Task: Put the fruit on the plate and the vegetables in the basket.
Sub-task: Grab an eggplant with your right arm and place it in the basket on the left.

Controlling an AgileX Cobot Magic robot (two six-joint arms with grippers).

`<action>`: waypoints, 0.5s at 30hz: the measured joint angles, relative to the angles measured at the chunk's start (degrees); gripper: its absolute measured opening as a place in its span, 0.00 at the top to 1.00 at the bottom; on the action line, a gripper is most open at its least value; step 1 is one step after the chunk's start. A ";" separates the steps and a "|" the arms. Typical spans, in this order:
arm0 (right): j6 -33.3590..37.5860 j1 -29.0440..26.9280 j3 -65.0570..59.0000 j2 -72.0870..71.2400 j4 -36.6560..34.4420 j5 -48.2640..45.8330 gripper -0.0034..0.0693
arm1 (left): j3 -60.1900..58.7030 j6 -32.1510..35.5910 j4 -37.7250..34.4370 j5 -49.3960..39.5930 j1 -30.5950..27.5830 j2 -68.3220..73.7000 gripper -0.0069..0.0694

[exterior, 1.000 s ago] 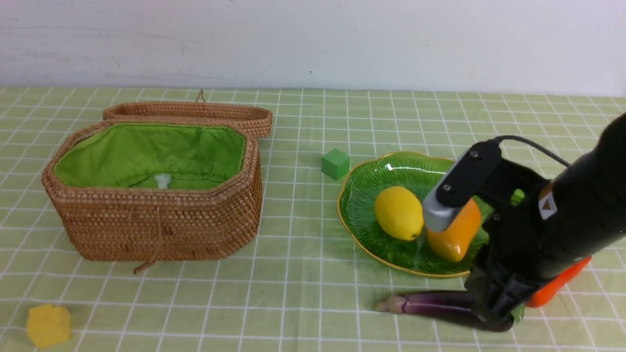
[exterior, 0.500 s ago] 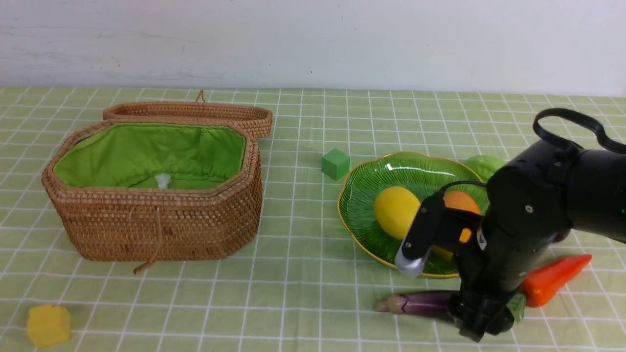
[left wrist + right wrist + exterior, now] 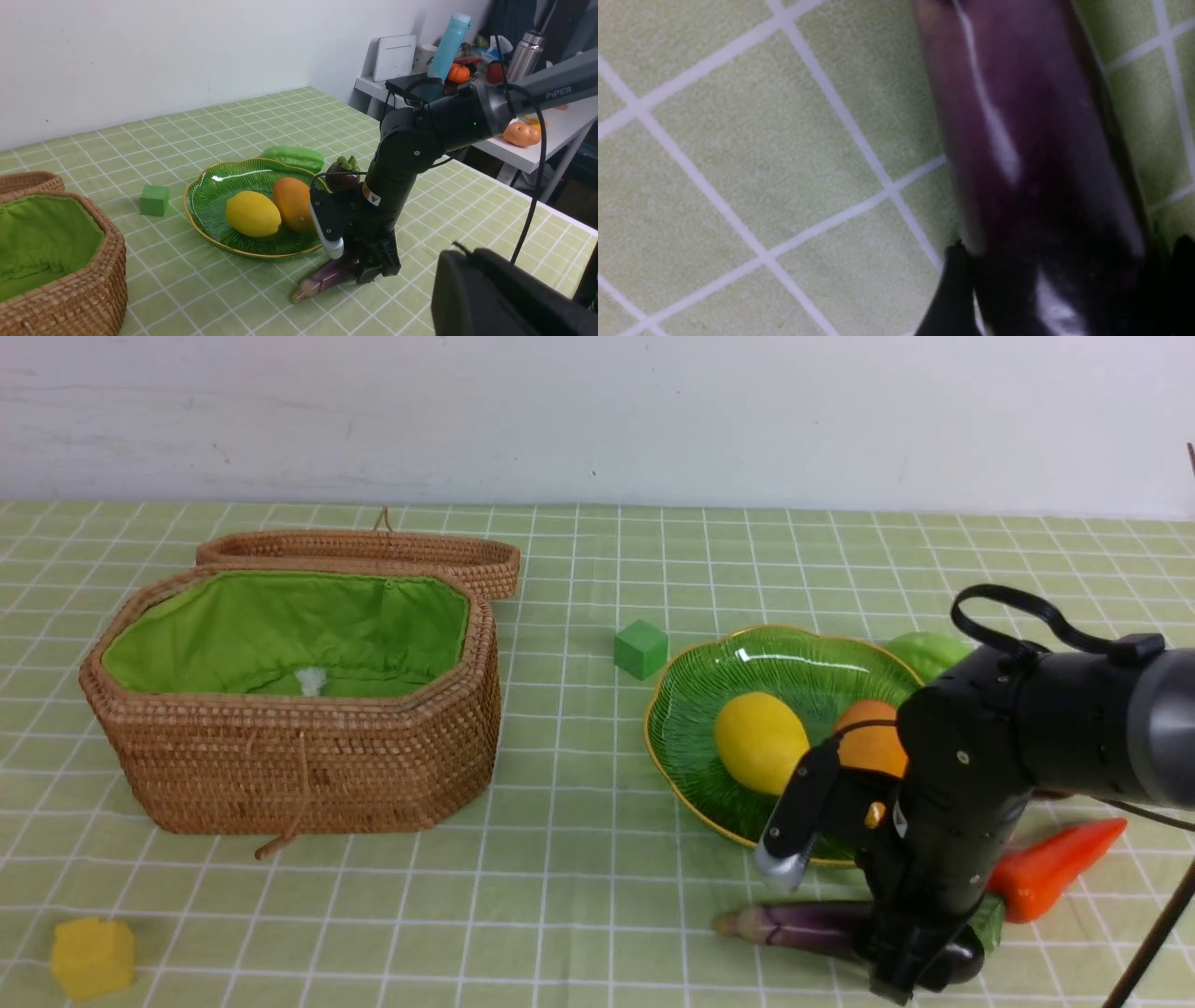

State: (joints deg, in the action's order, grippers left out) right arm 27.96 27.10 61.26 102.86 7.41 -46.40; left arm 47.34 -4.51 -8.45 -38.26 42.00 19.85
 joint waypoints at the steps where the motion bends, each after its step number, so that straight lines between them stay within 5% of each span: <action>1: 0.00 0.00 0.00 0.00 0.00 0.02 0.19 | 0.00 0.00 0.00 0.00 0.00 0.00 0.93; 15: 0.38 0.00 0.55 1.91 -0.41 -0.50 0.35 | 0.00 0.00 -0.05 -0.21 0.00 0.00 0.93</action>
State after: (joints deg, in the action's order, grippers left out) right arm 28.34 27.10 61.81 104.77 7.01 -46.90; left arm 47.34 -4.51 -8.50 -38.47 42.00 19.85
